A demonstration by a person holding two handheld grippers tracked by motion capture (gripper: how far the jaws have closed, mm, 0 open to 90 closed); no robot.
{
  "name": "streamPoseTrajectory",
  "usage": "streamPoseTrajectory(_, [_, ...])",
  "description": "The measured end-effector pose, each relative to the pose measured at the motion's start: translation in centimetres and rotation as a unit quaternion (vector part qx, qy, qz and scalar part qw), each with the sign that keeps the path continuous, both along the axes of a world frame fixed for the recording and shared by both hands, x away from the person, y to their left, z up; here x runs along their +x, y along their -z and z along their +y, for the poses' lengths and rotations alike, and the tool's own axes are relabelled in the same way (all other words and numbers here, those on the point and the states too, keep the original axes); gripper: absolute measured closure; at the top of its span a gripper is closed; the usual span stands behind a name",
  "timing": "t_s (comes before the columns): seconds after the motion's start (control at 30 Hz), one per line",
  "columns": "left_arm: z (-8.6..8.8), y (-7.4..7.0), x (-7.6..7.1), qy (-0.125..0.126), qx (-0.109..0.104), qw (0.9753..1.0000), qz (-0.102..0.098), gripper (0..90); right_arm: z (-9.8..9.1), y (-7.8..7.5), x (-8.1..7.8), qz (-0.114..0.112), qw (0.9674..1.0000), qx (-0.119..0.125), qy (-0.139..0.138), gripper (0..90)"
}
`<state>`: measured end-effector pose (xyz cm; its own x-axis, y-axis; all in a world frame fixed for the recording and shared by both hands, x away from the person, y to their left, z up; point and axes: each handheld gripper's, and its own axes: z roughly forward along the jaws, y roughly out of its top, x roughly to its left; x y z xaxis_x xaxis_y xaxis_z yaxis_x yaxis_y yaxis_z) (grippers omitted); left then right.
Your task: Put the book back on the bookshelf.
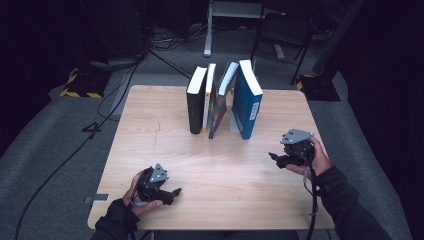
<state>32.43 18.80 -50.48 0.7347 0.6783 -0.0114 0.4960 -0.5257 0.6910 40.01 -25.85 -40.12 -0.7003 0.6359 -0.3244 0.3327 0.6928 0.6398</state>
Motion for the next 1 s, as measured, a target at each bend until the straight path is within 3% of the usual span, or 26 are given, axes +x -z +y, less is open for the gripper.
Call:
streamPoseTrajectory(0.23, [0.0,0.0,0.0,0.000,0.000,1.0000,0.000,14.9,-0.8,1.4,-1.1,0.009,0.9998,-0.016,-0.004,20.5])
streamPoseTrajectory(1.0, [0.0,0.0,0.0,-0.001,0.000,1.0000,0.000,14.9,-4.8,5.0,-4.5,0.023,0.9993,-0.024,0.016,20.7])
